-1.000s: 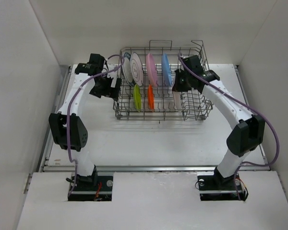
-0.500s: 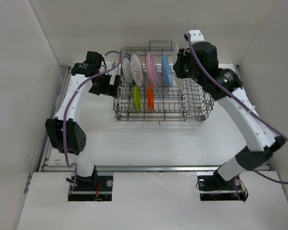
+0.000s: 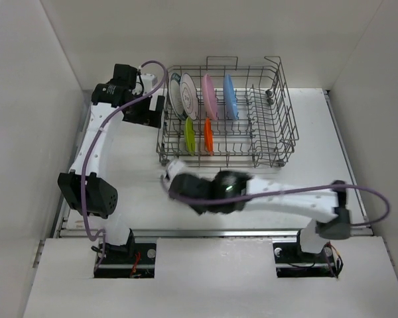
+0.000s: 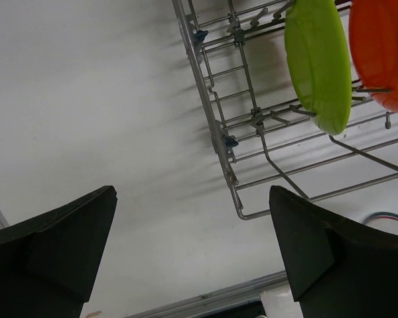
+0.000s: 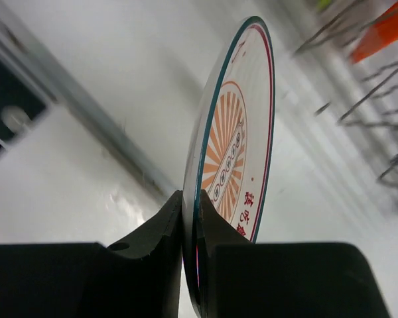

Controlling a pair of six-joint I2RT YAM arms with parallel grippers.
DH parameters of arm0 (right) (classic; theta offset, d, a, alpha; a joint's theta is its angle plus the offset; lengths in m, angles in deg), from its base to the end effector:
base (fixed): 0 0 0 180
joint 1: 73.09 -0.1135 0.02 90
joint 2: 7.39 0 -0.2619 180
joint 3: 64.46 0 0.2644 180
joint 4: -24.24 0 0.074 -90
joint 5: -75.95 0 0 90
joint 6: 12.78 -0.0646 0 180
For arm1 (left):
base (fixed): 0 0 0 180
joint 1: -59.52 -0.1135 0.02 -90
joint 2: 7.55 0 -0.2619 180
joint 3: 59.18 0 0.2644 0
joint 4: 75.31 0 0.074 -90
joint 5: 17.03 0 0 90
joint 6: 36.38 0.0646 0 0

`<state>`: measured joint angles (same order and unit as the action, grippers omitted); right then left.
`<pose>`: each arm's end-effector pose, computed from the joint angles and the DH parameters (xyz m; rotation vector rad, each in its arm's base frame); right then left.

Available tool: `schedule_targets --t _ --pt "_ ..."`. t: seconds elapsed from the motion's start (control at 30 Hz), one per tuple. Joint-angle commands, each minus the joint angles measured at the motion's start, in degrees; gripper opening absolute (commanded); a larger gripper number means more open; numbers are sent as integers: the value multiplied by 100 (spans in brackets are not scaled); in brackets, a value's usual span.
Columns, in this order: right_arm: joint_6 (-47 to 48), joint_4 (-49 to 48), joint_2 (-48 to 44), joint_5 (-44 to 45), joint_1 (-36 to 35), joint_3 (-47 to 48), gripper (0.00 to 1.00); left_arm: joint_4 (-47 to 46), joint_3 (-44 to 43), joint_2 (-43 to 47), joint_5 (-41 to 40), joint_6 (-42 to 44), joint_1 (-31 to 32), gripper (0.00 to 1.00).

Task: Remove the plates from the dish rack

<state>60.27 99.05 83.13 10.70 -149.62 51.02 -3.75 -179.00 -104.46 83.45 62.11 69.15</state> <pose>0.1073 0.3318 0.3856 -1.0026 2.1301 0.2717 0.3785 -0.0761 0.3732 0.4623 2.3693 -0.2303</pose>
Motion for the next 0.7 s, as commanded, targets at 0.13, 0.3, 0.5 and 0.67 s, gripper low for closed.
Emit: schedule_targets --t 0.13,0.3,0.5,0.67 --pt "-2133 1757 1599 1882 -828 -253 0 291 -195 417 -90 179 267 99" --pt "-2690 1706 2258 1981 -706 -120 0 291 26 733 -143 293 382 99" --pt "-2972 1339 2989 1858 -600 -401 30 291 131 787 -196 346 557 99" --pt "-2770 757 2648 1656 -600 -621 64 291 184 735 208 601 672 99"
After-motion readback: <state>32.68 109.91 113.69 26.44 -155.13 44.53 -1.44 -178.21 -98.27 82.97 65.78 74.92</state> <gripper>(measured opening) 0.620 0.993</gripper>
